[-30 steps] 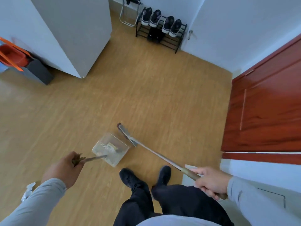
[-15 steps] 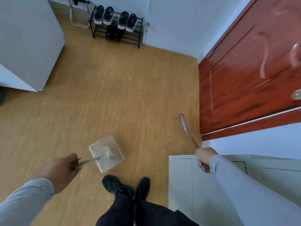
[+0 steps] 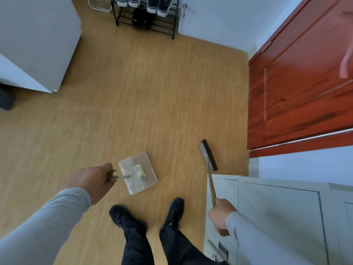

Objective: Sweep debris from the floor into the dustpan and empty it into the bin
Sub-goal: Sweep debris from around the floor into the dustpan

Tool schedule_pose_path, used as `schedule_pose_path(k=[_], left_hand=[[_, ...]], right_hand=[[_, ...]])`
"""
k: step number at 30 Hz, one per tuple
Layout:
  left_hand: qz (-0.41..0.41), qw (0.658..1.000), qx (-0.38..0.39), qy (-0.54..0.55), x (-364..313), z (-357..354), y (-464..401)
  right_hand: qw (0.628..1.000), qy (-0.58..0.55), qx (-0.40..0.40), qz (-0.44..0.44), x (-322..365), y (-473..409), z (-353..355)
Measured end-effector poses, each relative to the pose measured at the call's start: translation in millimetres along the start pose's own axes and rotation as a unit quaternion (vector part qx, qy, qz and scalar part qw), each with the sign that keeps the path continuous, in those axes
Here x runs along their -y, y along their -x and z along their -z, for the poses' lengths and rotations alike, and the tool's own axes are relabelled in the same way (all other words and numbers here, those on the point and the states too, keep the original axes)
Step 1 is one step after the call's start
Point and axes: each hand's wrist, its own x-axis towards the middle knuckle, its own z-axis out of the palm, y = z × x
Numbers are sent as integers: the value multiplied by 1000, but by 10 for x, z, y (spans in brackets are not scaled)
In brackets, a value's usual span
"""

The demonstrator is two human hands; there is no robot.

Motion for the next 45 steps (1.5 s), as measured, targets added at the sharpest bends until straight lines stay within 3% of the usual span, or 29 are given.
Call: schedule_pose_path(k=[4,7,9,13,18,21,24,27,31,35,45], left_hand=[[6,1000,19,5,60,8,-7],[0,1000,8,8,64,-11,41],[-2,1000,13,19,65,-1,56],[-6,999,31,25,131,30,112],[-16,999,44,22,142,60,161],[-22,998,51,17,240,87,221],[-2,997,56,53,538,98,431],[59,988,33,140,976,33,835],[170,957,-3,234,1602,-61,1536],[274,903,-63,326,2139,-137,2137],[453,754,-123,460,2778,-549,3003]], right_hand=[[995,51,81,26,-34,432,-500],[986,17,141,93,-56,675,-402],[981,-50,169,77,-170,773,-120],[992,-57,101,53,-354,957,127],[997,19,52,58,102,717,-420],[990,0,113,81,244,667,-494],[978,-64,180,81,335,890,-70],[977,-37,175,115,514,1350,244],[975,50,112,187,985,1743,66],[961,120,51,243,1754,1976,-420],[925,237,52,292,3098,2314,-1254]])
